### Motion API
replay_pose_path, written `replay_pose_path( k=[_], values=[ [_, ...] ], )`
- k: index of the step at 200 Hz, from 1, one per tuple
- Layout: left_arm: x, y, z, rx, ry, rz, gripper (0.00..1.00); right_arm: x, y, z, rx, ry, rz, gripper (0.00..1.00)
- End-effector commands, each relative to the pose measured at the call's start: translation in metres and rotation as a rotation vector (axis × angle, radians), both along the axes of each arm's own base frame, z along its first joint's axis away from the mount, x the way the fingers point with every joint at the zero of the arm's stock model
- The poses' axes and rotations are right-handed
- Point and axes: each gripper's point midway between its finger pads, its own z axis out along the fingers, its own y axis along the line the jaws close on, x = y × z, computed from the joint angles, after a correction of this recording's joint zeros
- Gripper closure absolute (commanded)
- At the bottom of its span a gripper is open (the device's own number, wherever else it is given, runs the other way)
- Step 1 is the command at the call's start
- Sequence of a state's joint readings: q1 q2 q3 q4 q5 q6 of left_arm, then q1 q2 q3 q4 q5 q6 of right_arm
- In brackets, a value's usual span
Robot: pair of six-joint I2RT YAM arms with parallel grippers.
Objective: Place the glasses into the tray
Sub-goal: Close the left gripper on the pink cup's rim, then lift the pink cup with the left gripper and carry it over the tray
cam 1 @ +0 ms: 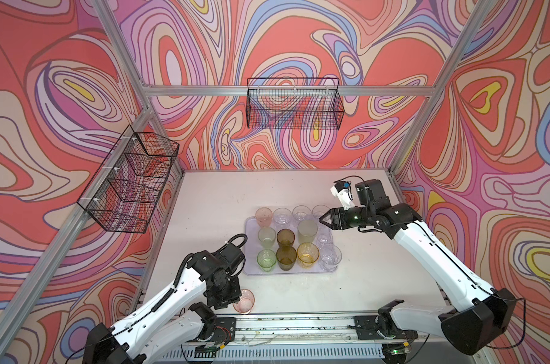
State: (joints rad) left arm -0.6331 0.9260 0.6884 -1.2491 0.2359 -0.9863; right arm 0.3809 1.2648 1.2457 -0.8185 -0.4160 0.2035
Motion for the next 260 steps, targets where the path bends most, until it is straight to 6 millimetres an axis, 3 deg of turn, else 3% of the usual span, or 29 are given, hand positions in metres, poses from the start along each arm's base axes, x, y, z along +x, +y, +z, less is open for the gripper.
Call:
replay_pose_path(
  k=[1, 154, 260],
  values=[
    [-0.001, -0.001, -0.006, 0.007, 0.009, 0.022, 0.64, 0.002, -0.001, 0.012, 0.008, -0.022, -0.008, 0.39],
    [-0.002, -0.003, -0.008, 0.019, 0.029, 0.02, 0.91, -0.002, -0.003, 0.008, 0.003, -0.015, -0.009, 0.39],
    [0.006, 0.0, 0.018, 0.071, 0.038, -0.035, 1.0, -0.003, -0.003, 0.011, 0.001, -0.021, -0.005, 0.39]
  ],
)
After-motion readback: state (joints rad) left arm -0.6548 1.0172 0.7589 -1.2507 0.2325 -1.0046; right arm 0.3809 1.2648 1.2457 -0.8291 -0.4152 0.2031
